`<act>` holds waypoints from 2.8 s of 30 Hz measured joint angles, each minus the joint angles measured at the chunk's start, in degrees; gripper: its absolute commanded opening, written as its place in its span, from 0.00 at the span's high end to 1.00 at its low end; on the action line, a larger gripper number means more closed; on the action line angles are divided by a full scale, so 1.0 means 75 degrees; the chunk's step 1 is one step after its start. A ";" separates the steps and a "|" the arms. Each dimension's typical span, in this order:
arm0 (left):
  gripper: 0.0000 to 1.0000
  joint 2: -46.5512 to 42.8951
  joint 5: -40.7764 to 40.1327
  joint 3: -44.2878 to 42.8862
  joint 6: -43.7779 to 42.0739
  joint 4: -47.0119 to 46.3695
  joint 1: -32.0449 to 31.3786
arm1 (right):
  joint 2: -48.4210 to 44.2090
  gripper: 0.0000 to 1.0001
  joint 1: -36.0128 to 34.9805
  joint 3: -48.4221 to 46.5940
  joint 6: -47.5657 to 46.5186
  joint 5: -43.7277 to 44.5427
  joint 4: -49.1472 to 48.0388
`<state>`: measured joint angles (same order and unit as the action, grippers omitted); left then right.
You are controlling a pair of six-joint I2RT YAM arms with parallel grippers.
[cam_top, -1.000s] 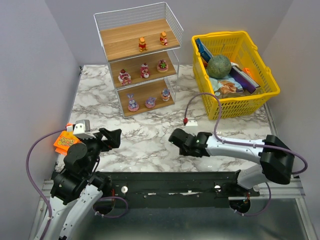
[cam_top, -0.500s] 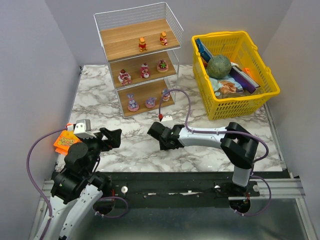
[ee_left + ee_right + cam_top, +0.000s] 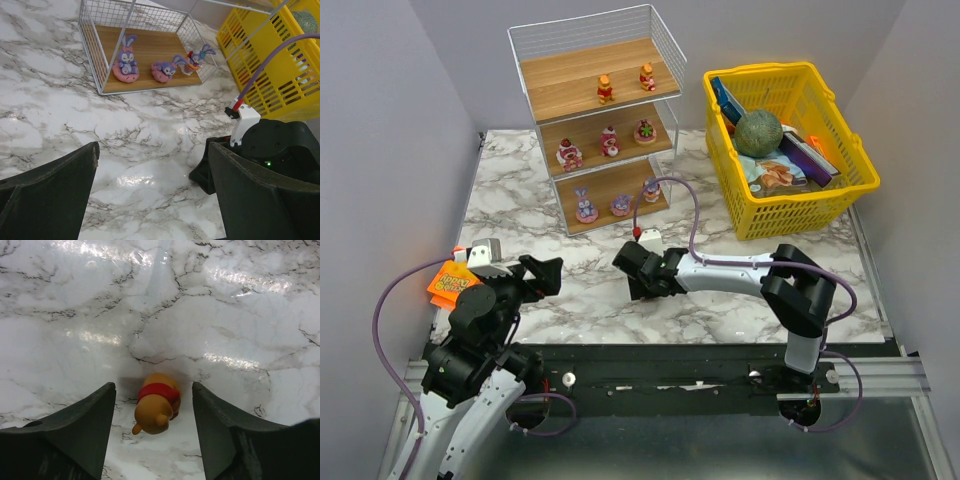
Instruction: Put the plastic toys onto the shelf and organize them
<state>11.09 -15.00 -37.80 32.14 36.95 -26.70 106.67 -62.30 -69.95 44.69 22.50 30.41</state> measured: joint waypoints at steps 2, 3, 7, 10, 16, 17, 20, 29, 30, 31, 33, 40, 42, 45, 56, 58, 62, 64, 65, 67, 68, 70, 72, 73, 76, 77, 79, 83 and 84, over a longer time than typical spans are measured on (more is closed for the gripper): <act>0.01 0.0000 0.0000 0.0000 0.0000 0.0000 0.0000 | 0.0003 0.25 0.0000 -0.0032 -0.0012 0.0000 -0.0026; 0.01 0.0000 0.0000 0.0000 0.0000 0.0000 0.0000 | -0.0003 0.24 0.0000 -0.0038 -0.0026 0.0009 -0.0050; 0.01 0.0000 -0.0003 0.0000 0.0000 0.0000 0.0000 | -0.0198 0.22 0.0000 0.0093 -0.0323 0.0029 -0.0210; 0.01 0.0000 -0.0003 0.0000 0.0000 0.0003 0.0000 | -0.0868 0.22 0.0000 0.0682 -0.0959 0.0009 -0.0691; 0.01 -0.0003 -0.0006 0.0000 0.0000 0.0003 0.0000 | -0.2401 0.21 -0.0003 0.2378 -0.2279 -0.0201 -0.2562; 0.01 0.0000 -0.0006 0.0000 0.0000 0.0003 0.0000 | -0.2652 0.21 0.0000 0.2777 -0.2506 -0.0291 -0.3031; 0.01 0.0000 -0.0006 0.0000 0.0000 0.0003 0.0000 | -0.3203 0.21 -0.0003 0.3963 -0.3005 -0.0504 -0.4546; 0.01 0.0000 -0.0006 0.0000 0.0000 0.0000 0.0000 | -0.3241 0.23 -0.0207 0.6158 -0.3873 -0.0772 -0.8489; 0.01 0.0000 -0.0006 0.0000 0.0000 0.0000 0.0000 | -0.3142 0.23 -0.0262 0.6193 -0.3940 -0.0778 -0.8816; 0.01 0.0003 -0.0006 0.0000 0.0000 0.0000 0.0000 | -0.3034 0.23 -0.0309 0.6228 -0.3990 -0.0787 -0.9133; 0.01 0.0012 -0.0006 0.0000 0.0000 0.0000 0.0000 | -0.2786 0.25 -0.0388 0.6306 -0.4100 -0.0784 -0.9707; 0.01 0.0093 -0.0006 0.0000 0.0000 0.0000 0.0000 | -0.1848 0.25 -0.0516 0.6962 -0.4368 -0.0428 -1.1517; 0.01 0.0096 -0.0006 0.0000 0.0000 0.0000 0.0000 | -0.1725 0.25 -0.0522 0.7114 -0.4418 -0.0271 -1.1817; 0.01 0.0105 -0.0006 0.0000 0.0000 0.0000 0.0000 | -0.1585 0.26 -0.0530 0.7134 -0.4488 -0.0154 -1.2141; 0.01 0.0140 -0.0009 0.0000 0.0000 0.0000 0.0000 | -0.0551 0.46 -0.0536 0.6712 -0.4363 -0.0070 -1.2738; 0.01 0.0146 -0.0009 0.0000 0.0000 0.0000 0.0000 | -0.0481 0.52 -0.0536 0.6615 -0.4304 -0.0058 -1.2729; 0.01 0.0146 -0.0009 0.0000 0.0000 0.0000 0.0000 | -0.0449 0.68 -0.0536 0.6481 -0.4205 -0.0009 -1.2590; 0.01 0.0146 -0.0009 0.0000 0.0000 0.0000 0.0000 | -0.0452 0.76 -0.0536 0.6432 -0.4159 0.0023 -1.2508; 0.01 0.0146 -0.0009 0.0000 0.0000 0.0000 0.0000 | -0.0452 0.79 -0.0536 0.6417 -0.4138 0.0044 -1.2482; 0.01 0.0146 -0.0009 0.0000 0.0000 0.0000 0.0000 | -0.0466 0.86 -0.0536 0.6385 -0.4132 0.0079 -1.2406; 0.01 0.0146 -0.0009 0.0000 0.0000 0.0000 0.0000 | -0.0481 0.87 -0.0536 0.6376 -0.4132 0.0090 -1.2365; 0.01 0.0146 -0.0009 0.0000 0.0000 0.0000 0.0000 | -0.0536 0.88 -0.0536 0.6365 -0.4135 0.0099 -1.2252; 0.01 0.0146 -0.0009 0.0000 0.0000 0.0000 0.0000 | -0.0667 0.90 -0.0536 0.6324 -0.4135 0.0111 -1.1998; 0.01 0.0146 -0.0009 0.0000 0.0000 0.0000 0.0000 | -0.0781 0.90 -0.0536 0.6280 -0.4135 0.0111 -1.1774; 0.01 0.0146 -0.0009 0.0000 0.0000 0.0000 0.0000 | -0.1405 0.91 -0.0536 0.5907 -0.4095 0.0134 -1.0634; 0.01 0.0146 -0.0009 0.0000 0.0003 0.0000 0.0000 | -0.1652 0.91 -0.0536 0.5636 -0.4080 0.0154 -1.0110; 0.01 0.0146 -0.0015 0.0000 0.0000 0.0000 0.0000 | -0.2116 0.90 -0.0536 0.4902 -0.4010 0.0233 -0.9084; 0.01 0.0146 -0.0055 0.0000 0.0000 0.0000 0.0000 | -0.2841 0.90 -0.0536 0.3121 -0.3879 0.0446 -0.7120; 0.01 0.0146 -0.0076 0.0000 0.0000 0.0000 0.0000 | -0.2952 0.90 -0.0536 0.2672 -0.3858 0.0475 -0.6706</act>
<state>12.19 -15.57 -37.80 32.14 36.95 -26.70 84.53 -66.32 -49.91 15.75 26.06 -19.88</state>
